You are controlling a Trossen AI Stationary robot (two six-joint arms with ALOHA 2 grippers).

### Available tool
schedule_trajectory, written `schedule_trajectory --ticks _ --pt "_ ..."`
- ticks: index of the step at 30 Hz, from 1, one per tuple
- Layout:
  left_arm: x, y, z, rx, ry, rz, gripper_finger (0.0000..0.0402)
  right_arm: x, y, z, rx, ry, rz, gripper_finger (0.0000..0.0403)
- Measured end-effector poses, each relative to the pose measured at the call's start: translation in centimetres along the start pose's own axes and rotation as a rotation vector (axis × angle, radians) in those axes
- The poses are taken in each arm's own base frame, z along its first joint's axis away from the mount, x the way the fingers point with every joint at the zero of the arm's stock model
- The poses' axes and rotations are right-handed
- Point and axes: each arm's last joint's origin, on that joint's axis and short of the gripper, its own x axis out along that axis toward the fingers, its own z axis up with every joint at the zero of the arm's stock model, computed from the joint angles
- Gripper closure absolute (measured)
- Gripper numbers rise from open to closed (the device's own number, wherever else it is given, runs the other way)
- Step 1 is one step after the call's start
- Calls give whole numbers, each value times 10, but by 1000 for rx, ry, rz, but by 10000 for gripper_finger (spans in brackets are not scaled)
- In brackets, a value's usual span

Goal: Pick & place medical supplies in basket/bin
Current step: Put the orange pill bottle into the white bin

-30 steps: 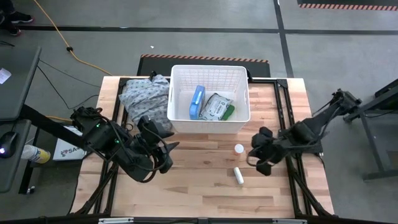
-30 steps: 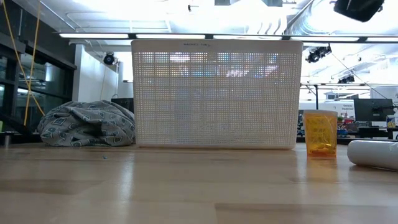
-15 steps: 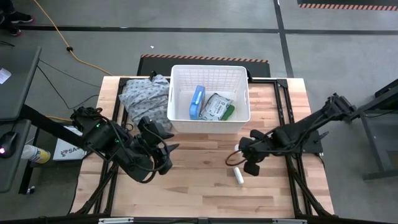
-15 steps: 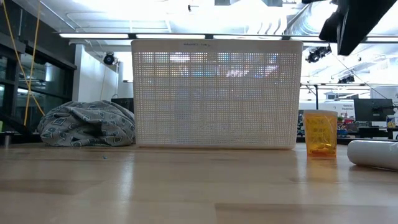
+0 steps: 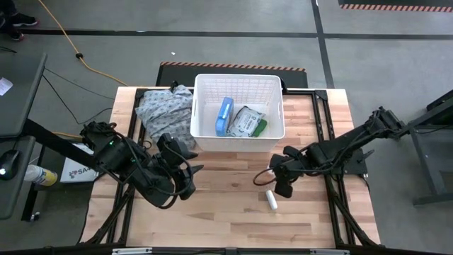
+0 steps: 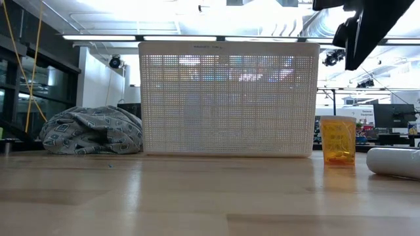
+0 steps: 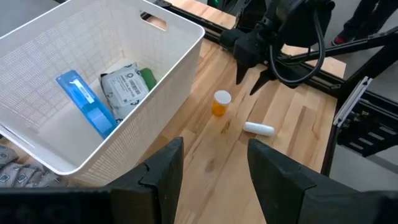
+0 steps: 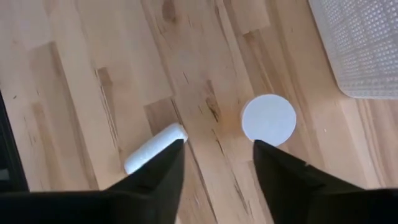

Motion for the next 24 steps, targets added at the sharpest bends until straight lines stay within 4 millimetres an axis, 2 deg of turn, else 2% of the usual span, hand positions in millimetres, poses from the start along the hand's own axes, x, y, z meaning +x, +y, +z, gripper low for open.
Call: schedule_trajectory --ticks 6,10,16,24 --pt "0 0 0 4 0 0 190 1 -1 0 34 0 -1 157" --pt "0 0 0 18 -1 0 190 11 -6 -6 83 32 -19 131" --pt "0 0 0 18 -1 1 190 27 -14 -17 92 54 -66 115" --pt "0 0 0 18 -1 1 190 30 -19 -6 123 3 -36 114"
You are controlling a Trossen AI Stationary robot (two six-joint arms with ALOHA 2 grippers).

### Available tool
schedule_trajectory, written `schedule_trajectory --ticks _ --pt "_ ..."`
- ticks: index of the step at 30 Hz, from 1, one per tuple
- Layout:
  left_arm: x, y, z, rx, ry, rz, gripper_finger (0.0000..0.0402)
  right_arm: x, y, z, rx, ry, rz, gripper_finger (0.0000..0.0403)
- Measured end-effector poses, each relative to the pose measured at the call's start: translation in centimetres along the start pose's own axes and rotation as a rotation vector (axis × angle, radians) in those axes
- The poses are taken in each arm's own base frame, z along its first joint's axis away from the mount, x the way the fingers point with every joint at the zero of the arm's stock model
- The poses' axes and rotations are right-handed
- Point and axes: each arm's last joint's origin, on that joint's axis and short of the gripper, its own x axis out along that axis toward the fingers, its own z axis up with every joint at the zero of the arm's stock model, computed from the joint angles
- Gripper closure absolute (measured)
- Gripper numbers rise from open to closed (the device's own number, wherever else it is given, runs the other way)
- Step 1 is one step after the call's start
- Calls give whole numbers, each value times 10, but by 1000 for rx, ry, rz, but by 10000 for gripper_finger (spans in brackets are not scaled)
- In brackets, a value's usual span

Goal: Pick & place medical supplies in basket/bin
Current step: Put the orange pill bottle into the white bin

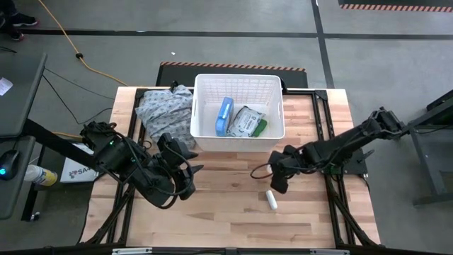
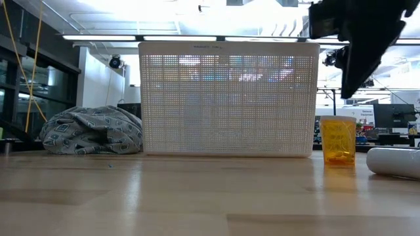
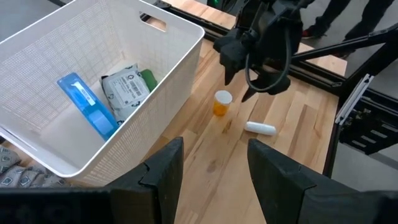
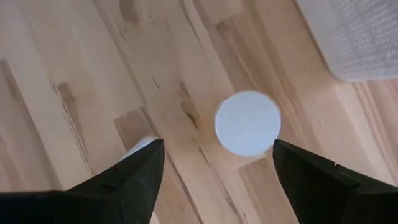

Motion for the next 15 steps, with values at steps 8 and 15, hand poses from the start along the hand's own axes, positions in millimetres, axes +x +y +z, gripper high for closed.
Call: schedule_trajectory --ticks 8,15 --pt "0 0 0 0 14 -10 190 2 -9 11 28 -18 -6 114" --pt "0 0 0 0 17 -12 190 2 -11 15 12 -28 8 114"
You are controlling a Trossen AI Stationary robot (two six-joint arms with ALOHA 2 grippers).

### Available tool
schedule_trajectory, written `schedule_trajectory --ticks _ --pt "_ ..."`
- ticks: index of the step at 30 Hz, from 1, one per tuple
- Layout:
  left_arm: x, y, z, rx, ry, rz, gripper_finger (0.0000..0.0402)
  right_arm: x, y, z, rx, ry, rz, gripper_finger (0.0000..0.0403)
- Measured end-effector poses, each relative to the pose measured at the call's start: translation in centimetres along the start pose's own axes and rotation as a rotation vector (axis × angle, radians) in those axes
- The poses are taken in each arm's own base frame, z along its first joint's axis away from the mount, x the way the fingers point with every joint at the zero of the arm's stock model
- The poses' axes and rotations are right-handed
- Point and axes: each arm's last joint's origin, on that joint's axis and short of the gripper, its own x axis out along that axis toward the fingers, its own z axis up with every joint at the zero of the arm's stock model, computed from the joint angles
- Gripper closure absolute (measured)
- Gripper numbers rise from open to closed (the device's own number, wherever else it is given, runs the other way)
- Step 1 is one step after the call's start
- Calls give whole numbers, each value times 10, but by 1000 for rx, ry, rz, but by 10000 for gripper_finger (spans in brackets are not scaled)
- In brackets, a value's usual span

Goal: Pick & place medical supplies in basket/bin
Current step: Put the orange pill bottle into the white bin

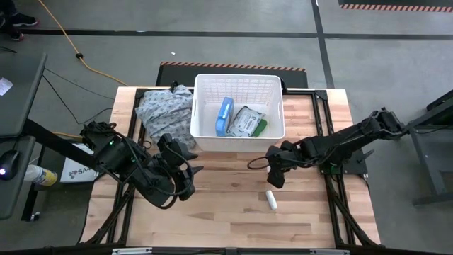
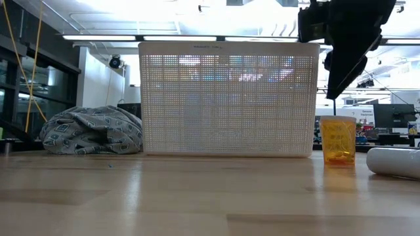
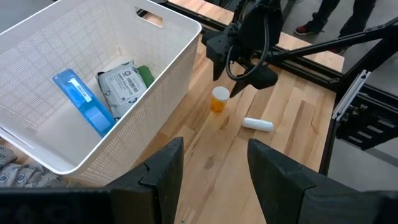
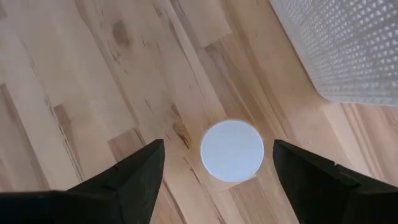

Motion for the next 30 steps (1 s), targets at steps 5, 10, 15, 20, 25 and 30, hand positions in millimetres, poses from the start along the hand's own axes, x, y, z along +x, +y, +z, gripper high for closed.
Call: schedule_trajectory --ticks 5,10,15,20,25,30 --pt "0 0 0 0 2 -2 190 0 0 0 -11 14 15 114" --pt "0 0 0 0 2 -2 190 0 1 -1 -22 34 37 114" --pt "0 0 0 0 2 -2 190 0 1 -1 -52 26 31 114" --pt "0 0 0 7 2 -1 190 0 1 0 -44 12 15 114" --pt "0 0 0 7 2 0 190 0 1 0 -53 23 38 114" --pt "0 0 0 7 2 0 190 0 4 -1 -91 59 112 112"
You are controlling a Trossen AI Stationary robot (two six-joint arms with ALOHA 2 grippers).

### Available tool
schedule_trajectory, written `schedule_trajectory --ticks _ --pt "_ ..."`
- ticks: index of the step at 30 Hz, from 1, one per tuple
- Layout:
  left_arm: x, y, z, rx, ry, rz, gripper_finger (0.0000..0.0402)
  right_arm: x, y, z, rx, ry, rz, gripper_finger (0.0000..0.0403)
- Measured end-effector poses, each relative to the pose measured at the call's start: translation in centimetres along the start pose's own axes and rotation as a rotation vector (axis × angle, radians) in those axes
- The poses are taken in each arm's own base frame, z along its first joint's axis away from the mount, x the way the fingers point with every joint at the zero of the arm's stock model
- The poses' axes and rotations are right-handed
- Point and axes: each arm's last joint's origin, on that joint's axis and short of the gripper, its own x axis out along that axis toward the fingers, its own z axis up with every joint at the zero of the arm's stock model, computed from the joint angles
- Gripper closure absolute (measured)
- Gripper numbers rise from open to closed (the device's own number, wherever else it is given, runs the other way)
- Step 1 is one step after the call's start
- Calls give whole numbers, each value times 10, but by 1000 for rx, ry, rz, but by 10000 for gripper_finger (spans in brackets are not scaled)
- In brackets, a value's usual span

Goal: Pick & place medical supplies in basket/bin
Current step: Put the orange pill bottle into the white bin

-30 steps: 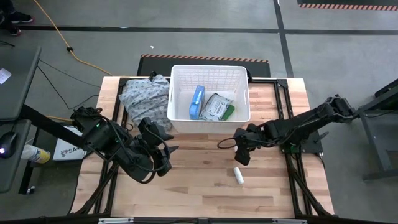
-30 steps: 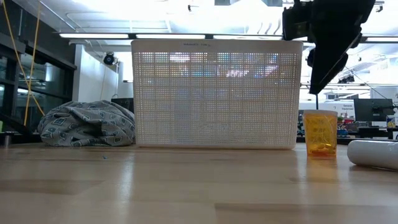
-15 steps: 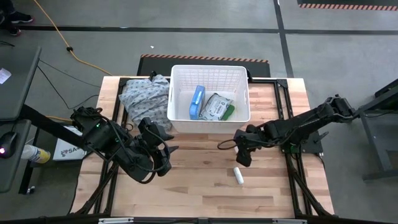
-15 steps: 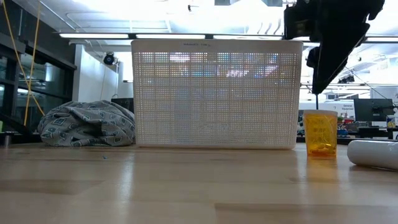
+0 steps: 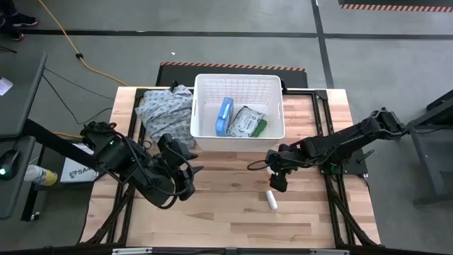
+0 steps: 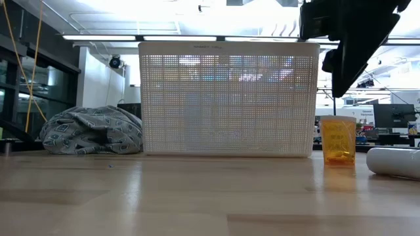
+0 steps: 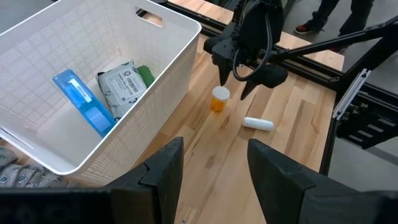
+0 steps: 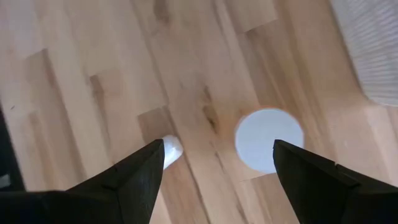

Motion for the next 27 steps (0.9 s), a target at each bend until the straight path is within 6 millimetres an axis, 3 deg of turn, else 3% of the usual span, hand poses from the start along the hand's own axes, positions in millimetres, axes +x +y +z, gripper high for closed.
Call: schedule_trajectory --ticks 5,14,27 --pt "0 0 0 0 0 0 190 0 1 -1 -4 14 18 90" --pt "0 0 0 0 0 0 190 0 0 0 -19 0 -2 7" --pt "0 0 0 0 10 -7 190 0 0 1 -26 -18 -17 22"
